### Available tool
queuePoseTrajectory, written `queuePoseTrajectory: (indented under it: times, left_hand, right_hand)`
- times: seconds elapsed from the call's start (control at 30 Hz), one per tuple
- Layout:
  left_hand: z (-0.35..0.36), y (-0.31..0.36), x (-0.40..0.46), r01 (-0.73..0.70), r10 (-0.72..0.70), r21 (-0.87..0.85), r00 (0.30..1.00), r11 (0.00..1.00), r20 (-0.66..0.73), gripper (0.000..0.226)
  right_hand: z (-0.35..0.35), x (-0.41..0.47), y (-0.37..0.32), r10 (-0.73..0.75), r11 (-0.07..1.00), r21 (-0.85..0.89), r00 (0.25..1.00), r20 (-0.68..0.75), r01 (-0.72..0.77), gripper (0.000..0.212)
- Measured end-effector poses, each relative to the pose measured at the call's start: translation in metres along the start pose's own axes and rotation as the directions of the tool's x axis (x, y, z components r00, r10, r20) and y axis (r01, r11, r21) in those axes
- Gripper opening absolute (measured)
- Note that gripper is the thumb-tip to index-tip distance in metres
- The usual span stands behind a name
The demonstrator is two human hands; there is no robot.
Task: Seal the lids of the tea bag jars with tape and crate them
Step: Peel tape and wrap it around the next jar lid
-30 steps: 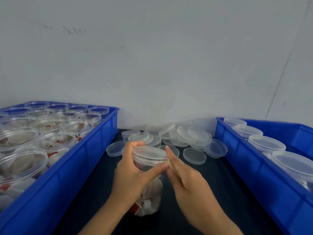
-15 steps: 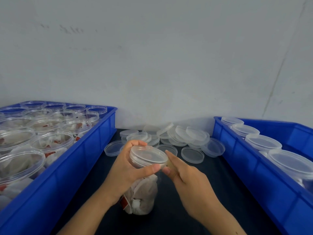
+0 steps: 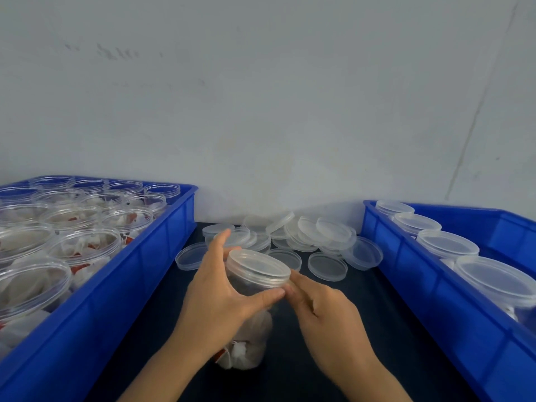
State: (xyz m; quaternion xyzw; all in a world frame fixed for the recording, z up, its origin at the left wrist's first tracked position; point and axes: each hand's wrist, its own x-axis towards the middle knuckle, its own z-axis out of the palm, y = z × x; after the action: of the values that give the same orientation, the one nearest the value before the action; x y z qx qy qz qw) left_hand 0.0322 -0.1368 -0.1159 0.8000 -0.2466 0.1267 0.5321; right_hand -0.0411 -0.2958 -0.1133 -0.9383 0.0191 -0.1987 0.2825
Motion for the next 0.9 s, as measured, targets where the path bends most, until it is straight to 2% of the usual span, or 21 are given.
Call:
queuePoseTrajectory:
  times: [0.13, 0.3, 0.43, 0.57, 0.67, 0.77, 0.9]
  left_hand:
    - [0.006, 0.000, -0.003, 0.048, -0.048, 0.007, 0.999, 0.999, 0.023, 0.135]
    - [0.005, -0.008, 0.005, 0.081, -0.076, -0.114, 0.996, 0.990, 0.049, 0.101]
    - [0.003, -0.011, 0.010, 0.060, -0.049, -0.139, 0.995, 0.989, 0.081, 0.092]
    - [0.007, -0.010, 0.009, 0.016, -0.009, -0.072, 0.995, 0.997, 0.102, 0.104]
    - [0.011, -0.007, 0.009, 0.001, -0.001, -0.005, 0.998, 1.000, 0.070, 0.106]
    - [0.013, -0.004, 0.007, -0.034, 0.031, 0.062, 0.998, 0.997, 0.055, 0.104]
    - [0.014, 0.000, 0.005, -0.050, 0.047, 0.108, 0.999, 0.993, 0.025, 0.102]
  right_hand:
    - [0.001, -0.003, -0.002, 0.016, 0.999, -0.048, 1.000, -0.023, -0.017, 0.040]
    - [-0.001, -0.006, -0.008, -0.004, 1.000, -0.024, 1.000, -0.005, 0.004, 0.044]
    - [-0.007, -0.005, -0.006, -0.025, 1.000, -0.010, 0.997, 0.068, 0.026, 0.045]
    - [-0.011, -0.003, -0.004, 0.095, 0.995, -0.052, 0.989, 0.114, -0.089, 0.054]
    - [-0.017, 0.001, -0.002, 0.219, 0.974, -0.105, 0.956, 0.195, -0.201, 0.043]
    - [-0.021, 0.001, -0.001, 0.261, 0.962, -0.144, 0.929, 0.261, -0.230, 0.042]
    - [-0.019, 0.000, 0.003, 0.285, 0.953, 0.003, 0.904, 0.320, -0.302, 0.036]
